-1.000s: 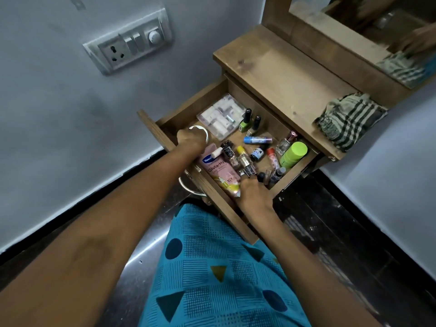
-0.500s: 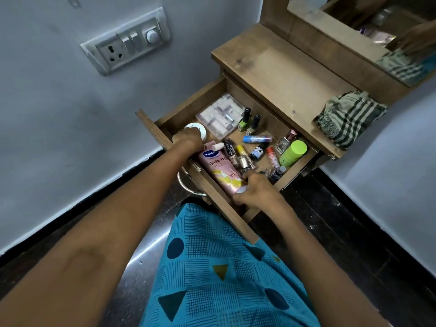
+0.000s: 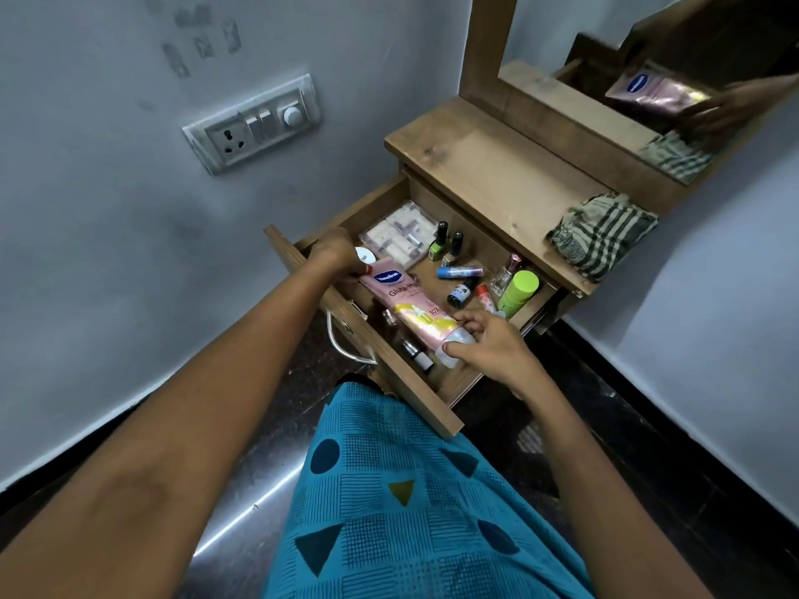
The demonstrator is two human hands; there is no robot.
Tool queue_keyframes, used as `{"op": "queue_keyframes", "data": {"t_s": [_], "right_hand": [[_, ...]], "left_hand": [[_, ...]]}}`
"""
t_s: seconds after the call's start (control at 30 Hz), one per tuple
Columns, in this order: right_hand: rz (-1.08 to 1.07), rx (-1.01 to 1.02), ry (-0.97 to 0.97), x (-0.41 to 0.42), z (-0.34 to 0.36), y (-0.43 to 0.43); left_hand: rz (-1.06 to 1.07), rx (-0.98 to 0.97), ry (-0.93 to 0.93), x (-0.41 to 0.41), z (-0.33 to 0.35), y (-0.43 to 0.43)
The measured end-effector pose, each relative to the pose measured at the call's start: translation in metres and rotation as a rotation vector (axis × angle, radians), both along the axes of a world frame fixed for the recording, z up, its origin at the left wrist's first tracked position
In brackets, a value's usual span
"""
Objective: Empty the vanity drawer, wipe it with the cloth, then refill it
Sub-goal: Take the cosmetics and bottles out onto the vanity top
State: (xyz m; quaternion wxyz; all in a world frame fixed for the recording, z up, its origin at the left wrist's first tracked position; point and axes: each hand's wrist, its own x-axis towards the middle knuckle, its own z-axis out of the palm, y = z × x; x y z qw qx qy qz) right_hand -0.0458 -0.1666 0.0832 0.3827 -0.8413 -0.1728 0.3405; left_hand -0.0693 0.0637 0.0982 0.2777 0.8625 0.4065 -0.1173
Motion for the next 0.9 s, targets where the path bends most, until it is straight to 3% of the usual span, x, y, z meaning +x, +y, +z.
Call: {"op": "queue_keyframes", "data": {"t_s": [0.13,0.23,0.47,0.6,0.9], "right_hand": [[-0.096,0.104,-0.041,0.010,0.008,-0.006],[-0.155,0.157,-0.129,0.028,0.018,-0.008],[-0.318,0.217,-0.352,0.103,0.038,-0.012],[-0.366,0.210,-0.415,0.148,0.045,-0.012],[-0.372,0.168,-0.583,0.208,0.036,-0.012]], "left_hand": [[0.156,-0.265,-0.256,0.009,0.007,0.000],[0.230,-0.354,-0.450,0.023,0.018,-0.004],[0.497,-0.764,-0.827,0.098,0.034,-0.021],[0.538,-0.733,-0.883,0.145,0.032,-0.031],[0.484,-0.606,-0.800,0.219,0.013,-0.037]]}}
